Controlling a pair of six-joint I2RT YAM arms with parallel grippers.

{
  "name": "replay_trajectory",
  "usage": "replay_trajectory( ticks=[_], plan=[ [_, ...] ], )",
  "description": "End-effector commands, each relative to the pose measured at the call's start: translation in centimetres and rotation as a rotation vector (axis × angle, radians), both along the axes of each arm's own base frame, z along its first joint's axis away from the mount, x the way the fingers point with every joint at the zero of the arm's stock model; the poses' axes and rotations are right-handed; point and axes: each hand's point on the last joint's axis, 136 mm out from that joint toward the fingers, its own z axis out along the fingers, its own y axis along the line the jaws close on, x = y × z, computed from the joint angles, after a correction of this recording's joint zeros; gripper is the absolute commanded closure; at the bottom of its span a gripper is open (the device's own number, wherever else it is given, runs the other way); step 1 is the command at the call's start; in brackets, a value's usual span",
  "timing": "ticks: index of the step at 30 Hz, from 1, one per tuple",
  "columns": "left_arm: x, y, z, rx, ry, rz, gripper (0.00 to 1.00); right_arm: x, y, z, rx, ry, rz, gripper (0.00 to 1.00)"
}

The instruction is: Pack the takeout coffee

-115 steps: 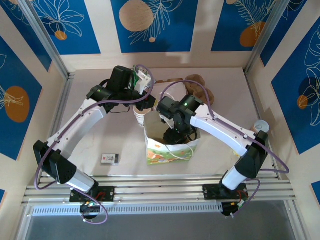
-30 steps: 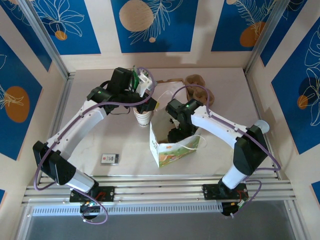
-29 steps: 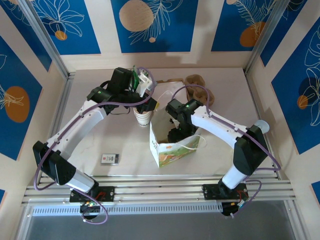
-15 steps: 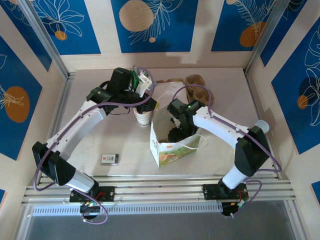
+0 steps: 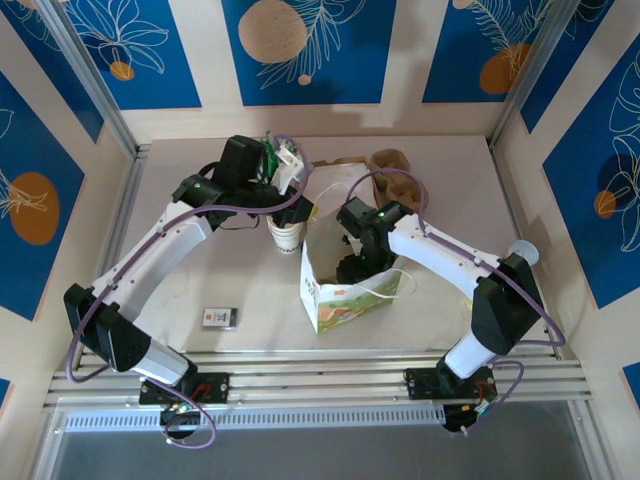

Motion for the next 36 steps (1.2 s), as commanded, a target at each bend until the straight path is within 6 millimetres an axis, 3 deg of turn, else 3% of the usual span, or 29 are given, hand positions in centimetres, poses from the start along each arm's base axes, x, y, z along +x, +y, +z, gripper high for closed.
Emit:
replay_trajectory(
  ticks=[1, 27, 36],
  plan=[
    [-1.5, 0.0, 2.0, -0.041, -0.051, -0.048, 1.00, -2.0, -2.7, -3.5, -0.130, 0.124, -0.064, 0.23],
    [-1.7, 0.2, 2.1, -0.040, -0.061, -0.049, 1.00, -2.1, -2.8, -4.6, -0.126, 0.136, -0.085, 0.23],
    [-1.7, 0.0, 2.1, -0.042, -0.053, -0.055, 1.00, -1.5, -2.7, -3.0, -0.121, 0.091, -0.075, 0.16]
  ],
)
